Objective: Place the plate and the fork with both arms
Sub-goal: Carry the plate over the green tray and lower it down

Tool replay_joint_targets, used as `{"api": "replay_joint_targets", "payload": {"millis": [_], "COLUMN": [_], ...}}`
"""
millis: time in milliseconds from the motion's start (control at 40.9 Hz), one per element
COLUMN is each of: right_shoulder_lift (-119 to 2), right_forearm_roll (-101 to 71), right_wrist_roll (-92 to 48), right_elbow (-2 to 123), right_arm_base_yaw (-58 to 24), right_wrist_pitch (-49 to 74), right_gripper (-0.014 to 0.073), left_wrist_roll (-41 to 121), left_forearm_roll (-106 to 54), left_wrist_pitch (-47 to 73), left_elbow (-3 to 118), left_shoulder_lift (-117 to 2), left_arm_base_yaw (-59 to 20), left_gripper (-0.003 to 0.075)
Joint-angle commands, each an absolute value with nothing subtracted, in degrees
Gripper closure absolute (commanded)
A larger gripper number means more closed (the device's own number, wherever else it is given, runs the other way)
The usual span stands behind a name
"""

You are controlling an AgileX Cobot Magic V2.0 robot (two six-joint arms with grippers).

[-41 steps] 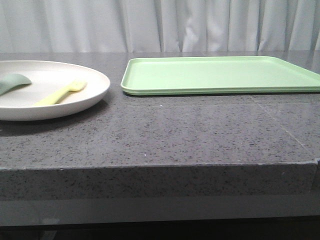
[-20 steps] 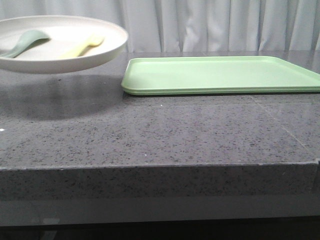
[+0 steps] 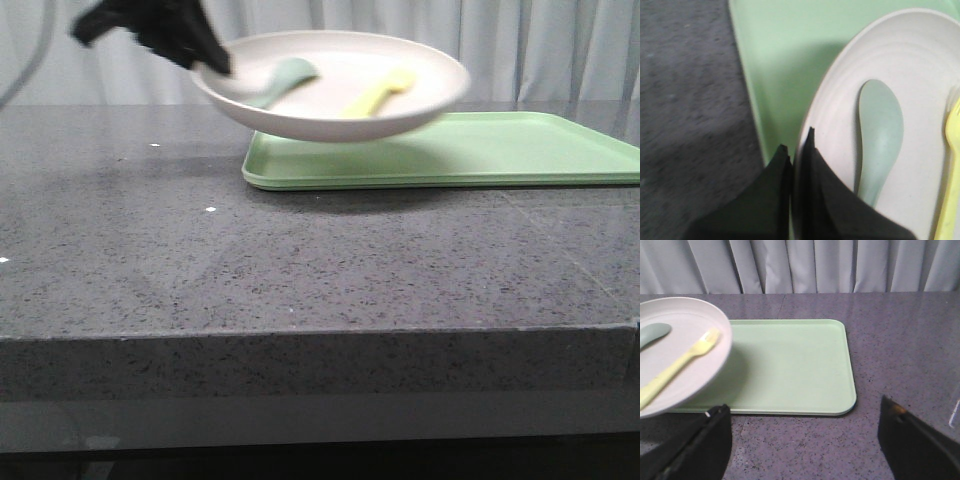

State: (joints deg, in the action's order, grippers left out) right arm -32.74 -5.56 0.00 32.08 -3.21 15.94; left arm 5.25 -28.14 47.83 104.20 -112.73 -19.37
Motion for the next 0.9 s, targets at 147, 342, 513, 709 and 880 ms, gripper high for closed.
{"api": "replay_joint_targets", "payload": {"millis": [147, 342, 513, 709, 880], "right_shoulder_lift": [-33.2, -33.2, -33.2, -33.2, -33.2], "right_forearm_roll": [-5.7, -5.7, -5.7, -5.7, -5.7], "right_wrist_roll": [-0.3, -0.3, -0.3, -0.3, -0.3], "right_elbow": [34.1, 34.1, 34.1, 34.1, 34.1], "right_arm_base_yaw": [-5.4, -6.6, -6.6, -6.6, -6.6], "right_wrist_pitch": [11.5, 11.5, 11.4, 11.4, 11.4], "right_gripper": [-0.0024, -0.0024, -0.0024, -0.0024, -0.0024], "left_wrist_roll": [-6.6, -16.1, -20.5, -22.9, -22.9], "left_forearm_roll": [-24.2, -24.0, -23.1, -22.1, -22.1], "left_wrist_pitch": [51.7, 55.2, 54.6, 54.6, 54.6], "left_elbow": [129.4, 142.7, 144.0, 144.0, 143.9], "left_shoulder_lift": [-123.6, -131.9, -132.4, -132.4, -132.4], "left_arm_base_yaw": [-25.5, -25.4, -25.4, -25.4, -25.4], "left_gripper": [0.0738, 0.0738, 0.073, 0.063, 0.0577]}}
